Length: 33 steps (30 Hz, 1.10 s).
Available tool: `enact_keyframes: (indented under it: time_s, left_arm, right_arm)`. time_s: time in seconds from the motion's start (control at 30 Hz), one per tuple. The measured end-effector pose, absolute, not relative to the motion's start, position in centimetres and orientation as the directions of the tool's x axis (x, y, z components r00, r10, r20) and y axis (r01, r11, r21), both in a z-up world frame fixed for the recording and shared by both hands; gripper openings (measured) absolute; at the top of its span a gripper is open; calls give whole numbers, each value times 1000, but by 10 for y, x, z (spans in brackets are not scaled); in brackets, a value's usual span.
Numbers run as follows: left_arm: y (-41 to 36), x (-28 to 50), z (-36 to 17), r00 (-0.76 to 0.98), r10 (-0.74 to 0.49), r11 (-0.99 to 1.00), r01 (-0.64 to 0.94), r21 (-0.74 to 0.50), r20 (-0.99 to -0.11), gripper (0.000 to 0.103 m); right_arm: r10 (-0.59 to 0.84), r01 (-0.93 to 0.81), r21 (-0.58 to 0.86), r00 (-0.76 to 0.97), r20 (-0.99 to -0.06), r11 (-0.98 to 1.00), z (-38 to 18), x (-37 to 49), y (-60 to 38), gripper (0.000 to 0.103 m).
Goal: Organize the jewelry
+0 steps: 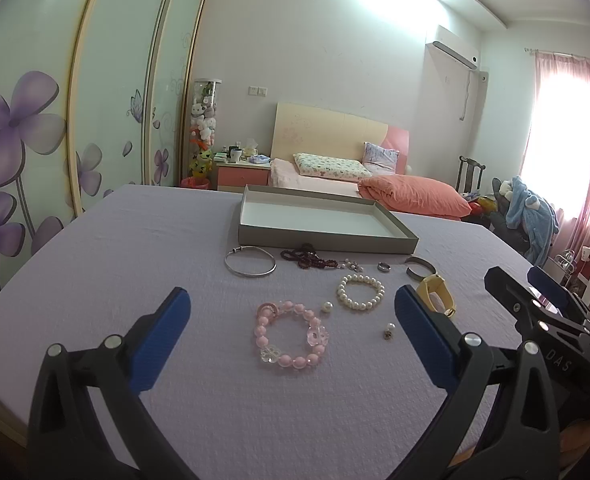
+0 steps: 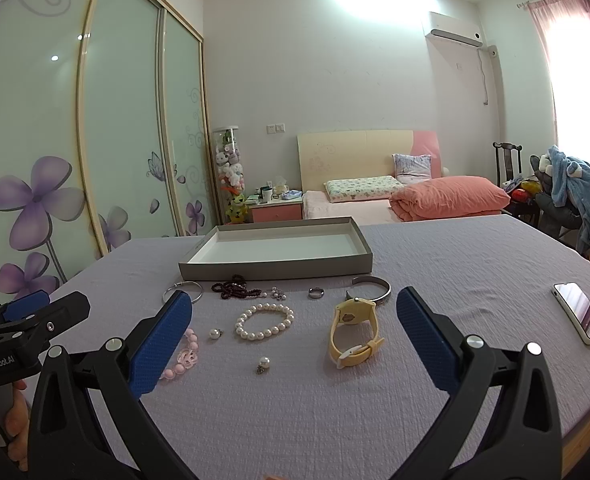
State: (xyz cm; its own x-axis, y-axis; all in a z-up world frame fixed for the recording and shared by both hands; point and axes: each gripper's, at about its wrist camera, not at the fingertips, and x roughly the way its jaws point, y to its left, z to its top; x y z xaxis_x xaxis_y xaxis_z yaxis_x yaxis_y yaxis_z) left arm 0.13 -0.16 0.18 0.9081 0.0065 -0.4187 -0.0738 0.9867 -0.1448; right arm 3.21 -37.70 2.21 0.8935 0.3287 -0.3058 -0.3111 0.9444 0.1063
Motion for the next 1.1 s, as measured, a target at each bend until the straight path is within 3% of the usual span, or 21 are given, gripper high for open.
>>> enact_keyframes:
  time_s: [1.1]
  left_arm:
    - [4,-2,2,907,19,986,-88,-145,-421,99]
  right_arm:
    - [329,-312,103,894,-304,944,25,33,-372,101]
